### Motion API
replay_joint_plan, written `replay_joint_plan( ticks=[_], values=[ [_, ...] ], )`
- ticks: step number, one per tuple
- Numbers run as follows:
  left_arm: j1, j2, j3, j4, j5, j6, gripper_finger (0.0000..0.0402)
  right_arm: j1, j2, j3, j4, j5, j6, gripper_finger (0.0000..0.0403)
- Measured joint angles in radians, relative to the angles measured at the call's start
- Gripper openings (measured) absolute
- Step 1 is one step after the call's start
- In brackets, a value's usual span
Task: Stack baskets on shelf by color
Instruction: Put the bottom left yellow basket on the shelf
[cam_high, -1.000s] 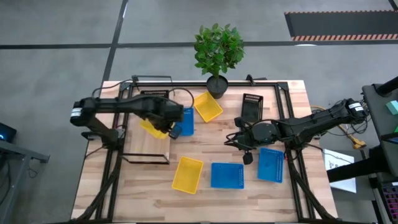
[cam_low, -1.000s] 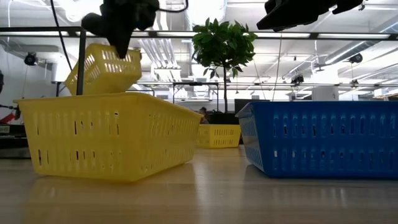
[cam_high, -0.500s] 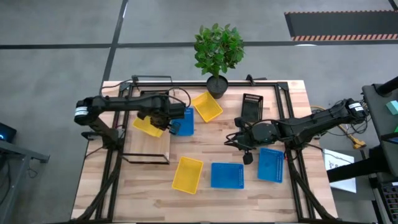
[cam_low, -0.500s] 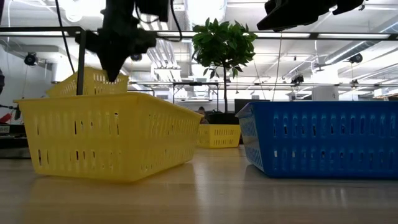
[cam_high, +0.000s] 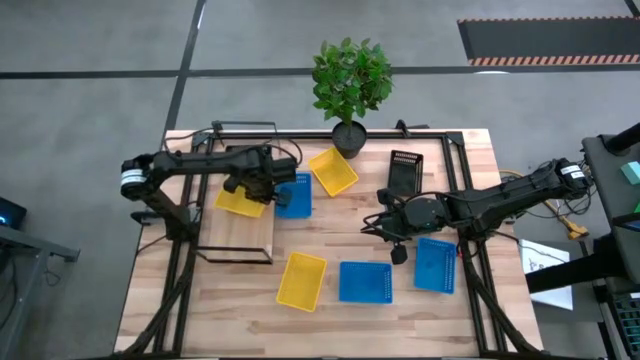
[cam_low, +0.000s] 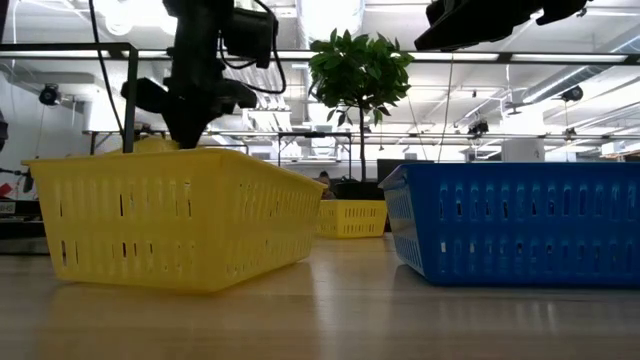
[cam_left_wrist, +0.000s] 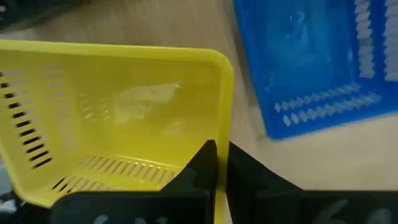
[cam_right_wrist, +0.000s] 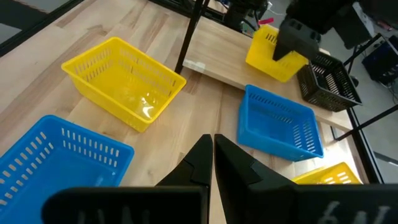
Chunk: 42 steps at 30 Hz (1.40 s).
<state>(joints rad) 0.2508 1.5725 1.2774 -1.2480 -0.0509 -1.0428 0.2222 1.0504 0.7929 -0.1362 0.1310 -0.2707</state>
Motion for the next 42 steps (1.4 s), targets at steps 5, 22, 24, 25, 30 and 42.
replay_joint_plan(
  ticks=[5, 22, 24, 25, 30, 42],
  values=[
    [0.021, 0.000, -0.032, 0.009, 0.004, -0.031, 0.0002, 0.000, 0.000, 0.000, -0.004, 0.000, 0.001, 0.0009],
    [0.031, -0.011, 0.017, 0.127, 0.081, 0.070, 0.0105, 0.000, 0.000, 0.000, -0.007, 0.000, 0.002, 0.0009],
    [0.031, -0.023, 0.043, 0.124, 0.082, 0.104, 0.0109, 0.000, 0.000, 0.000, -0.008, 0.000, 0.002, 0.0009],
    [0.031, -0.034, 0.055, 0.124, 0.087, 0.136, 0.0109, 0.000, 0.000, 0.000, -0.007, 0.000, 0.005, 0.0009],
    [0.024, -0.107, 0.081, 0.115, 0.160, 0.567, 0.0109, 0.000, 0.000, 0.000, -0.008, 0.000, 0.010, 0.0009],
    [-0.021, -0.105, -0.017, 0.290, 0.180, 0.690, 0.0006, 0.000, 0.000, 0.000, -0.006, 0.000, 0.009, 0.0009]
  ],
)
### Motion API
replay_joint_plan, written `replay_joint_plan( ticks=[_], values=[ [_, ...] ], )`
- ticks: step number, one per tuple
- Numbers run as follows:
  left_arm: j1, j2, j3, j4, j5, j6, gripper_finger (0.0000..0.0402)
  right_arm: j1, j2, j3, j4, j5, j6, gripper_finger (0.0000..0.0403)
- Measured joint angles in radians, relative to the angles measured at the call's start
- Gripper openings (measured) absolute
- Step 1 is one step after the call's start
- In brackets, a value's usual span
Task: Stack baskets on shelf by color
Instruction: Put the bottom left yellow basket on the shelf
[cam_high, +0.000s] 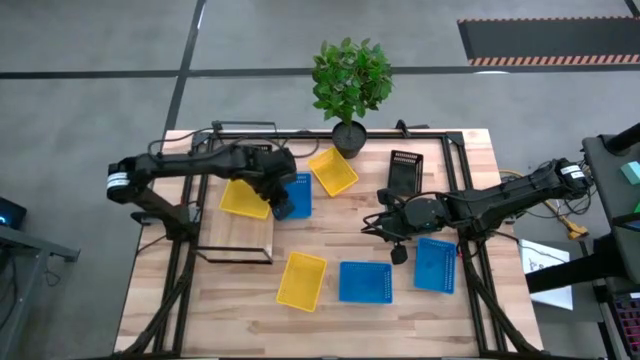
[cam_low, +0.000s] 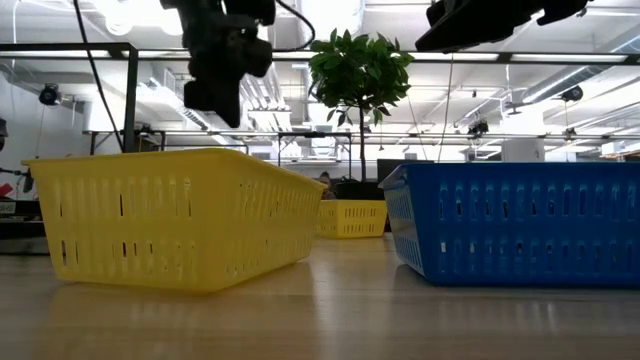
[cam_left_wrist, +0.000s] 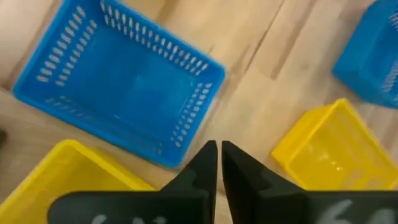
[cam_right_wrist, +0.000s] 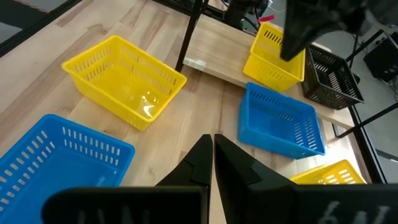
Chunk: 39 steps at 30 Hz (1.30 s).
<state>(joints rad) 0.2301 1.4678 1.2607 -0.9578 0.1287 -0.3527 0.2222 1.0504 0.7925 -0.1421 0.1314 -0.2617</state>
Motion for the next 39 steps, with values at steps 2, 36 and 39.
replay_joint_plan(
  ticks=[2, 36, 39],
  values=[
    [-0.001, 0.010, -0.014, 0.015, -0.022, 0.001, 0.0006, 0.000, 0.000, 0.000, 0.000, 0.000, 0.001, 0.0009],
    [0.057, 0.084, -0.086, -0.023, -0.348, 0.049, 0.0001, 0.000, 0.000, 0.000, -0.001, 0.000, 0.004, 0.0009],
    [0.057, 0.084, -0.077, -0.027, -0.344, 0.055, 0.0001, 0.000, 0.000, 0.000, -0.001, 0.000, 0.004, 0.0009]
  ],
)
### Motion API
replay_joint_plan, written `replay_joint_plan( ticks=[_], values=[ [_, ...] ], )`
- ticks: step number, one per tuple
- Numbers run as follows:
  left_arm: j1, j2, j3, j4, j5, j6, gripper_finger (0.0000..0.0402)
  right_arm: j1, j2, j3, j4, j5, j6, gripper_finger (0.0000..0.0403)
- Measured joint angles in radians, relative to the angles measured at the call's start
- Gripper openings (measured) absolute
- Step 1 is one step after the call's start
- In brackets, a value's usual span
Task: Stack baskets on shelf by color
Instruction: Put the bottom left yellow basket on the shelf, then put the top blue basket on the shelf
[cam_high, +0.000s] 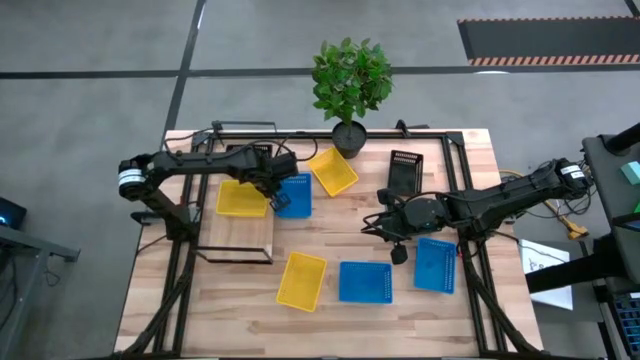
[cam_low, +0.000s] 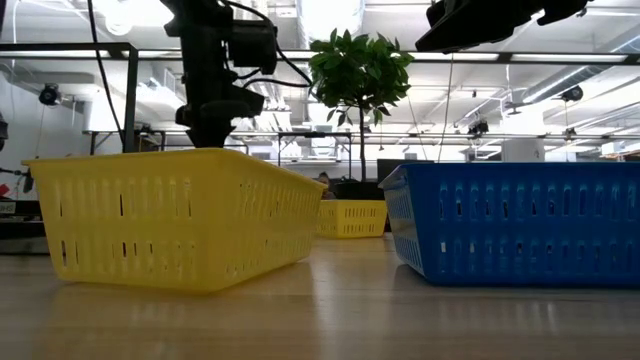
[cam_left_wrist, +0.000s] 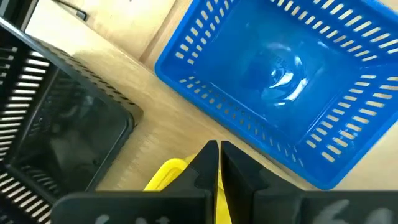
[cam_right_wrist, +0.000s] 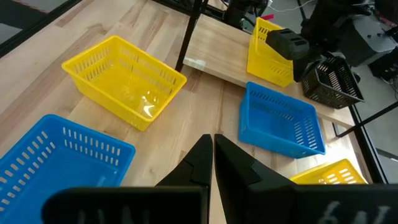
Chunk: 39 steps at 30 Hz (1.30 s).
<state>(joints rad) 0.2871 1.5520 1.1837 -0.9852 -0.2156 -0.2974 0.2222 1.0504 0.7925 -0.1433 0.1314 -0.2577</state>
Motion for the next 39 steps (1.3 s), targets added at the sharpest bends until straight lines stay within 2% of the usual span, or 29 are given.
replay_joint_plan(
  ticks=[7, 11, 20, 26, 32, 35, 39],
  values=[
    [-0.022, -0.053, 0.071, 0.000, 0.100, -0.002, 0.0001, 0.000, 0.000, 0.000, 0.000, 0.000, -0.002, 0.0009],
    [-0.086, -0.118, 0.095, 0.045, 0.104, 0.015, 0.0001, 0.000, 0.000, 0.000, 0.000, 0.000, -0.003, 0.0009],
    [-0.305, -0.311, 0.015, 0.397, 0.075, 0.228, 0.0001, 0.000, 0.000, -0.001, 0.040, 0.001, 0.015, 0.0009],
    [-0.420, -0.425, -0.133, 0.718, 0.062, 0.430, 0.0001, 0.000, 0.000, -0.014, 0.080, 0.001, 0.093, 0.0009],
    [-0.445, -0.533, -0.326, 1.020, 0.056, 0.564, 0.0001, 0.000, 0.076, -0.019, 0.214, 0.001, 0.173, 0.0009],
    [-0.445, -0.595, -0.409, 1.102, 0.050, 0.613, 0.0001, 0.000, 0.144, -0.002, 0.296, 0.001, 0.190, 0.0009],
    [-0.445, -0.690, -0.489, 1.134, 0.049, 0.628, 0.0001, 0.000, 0.233, 0.064, 0.317, 0.003, 0.216, 0.0009]
  ],
)
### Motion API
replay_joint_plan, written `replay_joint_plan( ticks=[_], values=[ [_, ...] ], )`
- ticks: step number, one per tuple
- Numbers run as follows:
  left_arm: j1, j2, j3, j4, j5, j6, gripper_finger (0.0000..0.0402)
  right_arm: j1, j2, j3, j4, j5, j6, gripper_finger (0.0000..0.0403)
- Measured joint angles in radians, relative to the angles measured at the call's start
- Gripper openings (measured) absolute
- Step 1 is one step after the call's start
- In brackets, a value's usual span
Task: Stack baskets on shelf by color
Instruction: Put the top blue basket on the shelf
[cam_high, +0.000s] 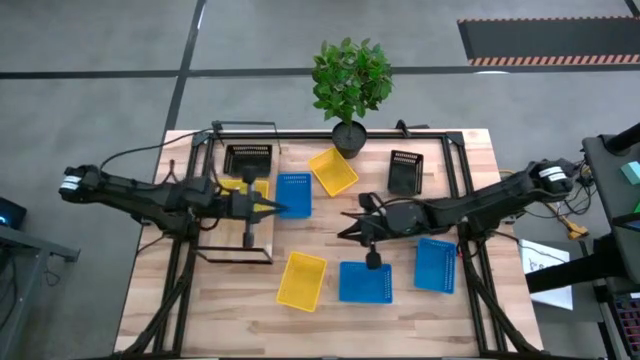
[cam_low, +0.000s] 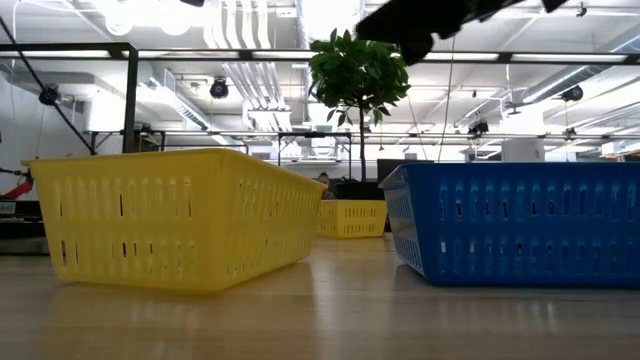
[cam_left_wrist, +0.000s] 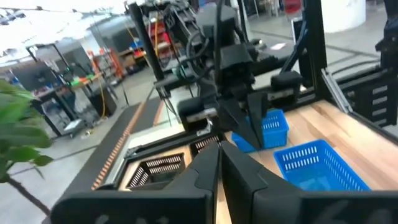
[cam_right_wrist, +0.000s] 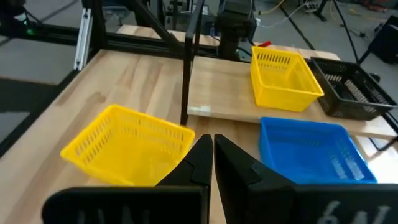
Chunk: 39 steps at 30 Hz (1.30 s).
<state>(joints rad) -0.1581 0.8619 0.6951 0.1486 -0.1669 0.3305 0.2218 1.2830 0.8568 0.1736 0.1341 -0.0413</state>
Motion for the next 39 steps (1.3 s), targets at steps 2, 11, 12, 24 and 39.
replay_joint_plan(
  ticks=[2, 11, 12, 24, 39],
  values=[
    [0.001, -0.050, -0.030, 0.003, 0.000, -0.002, 0.0001, -0.001, 0.048, 0.045, -0.006, 0.010, 0.002, 0.0009],
    [0.001, -0.230, -0.159, 0.006, 0.000, -0.008, 0.0001, -0.056, 0.240, 0.323, -0.185, 0.075, 0.004, 0.0009],
    [0.001, -0.243, -0.163, 0.009, 0.000, -0.004, 0.0001, -0.067, 0.263, 0.357, -0.218, 0.076, 0.007, 0.0009],
    [0.001, -0.398, -0.218, -0.014, 0.000, 0.021, 0.0002, -0.166, 0.473, 0.669, -0.438, 0.077, 0.136, 0.0030],
    [0.000, -0.606, -0.271, -0.032, 0.000, 0.060, 0.0002, -0.203, 0.668, 0.813, -0.430, 0.078, 0.019, 0.0190]
  ],
)
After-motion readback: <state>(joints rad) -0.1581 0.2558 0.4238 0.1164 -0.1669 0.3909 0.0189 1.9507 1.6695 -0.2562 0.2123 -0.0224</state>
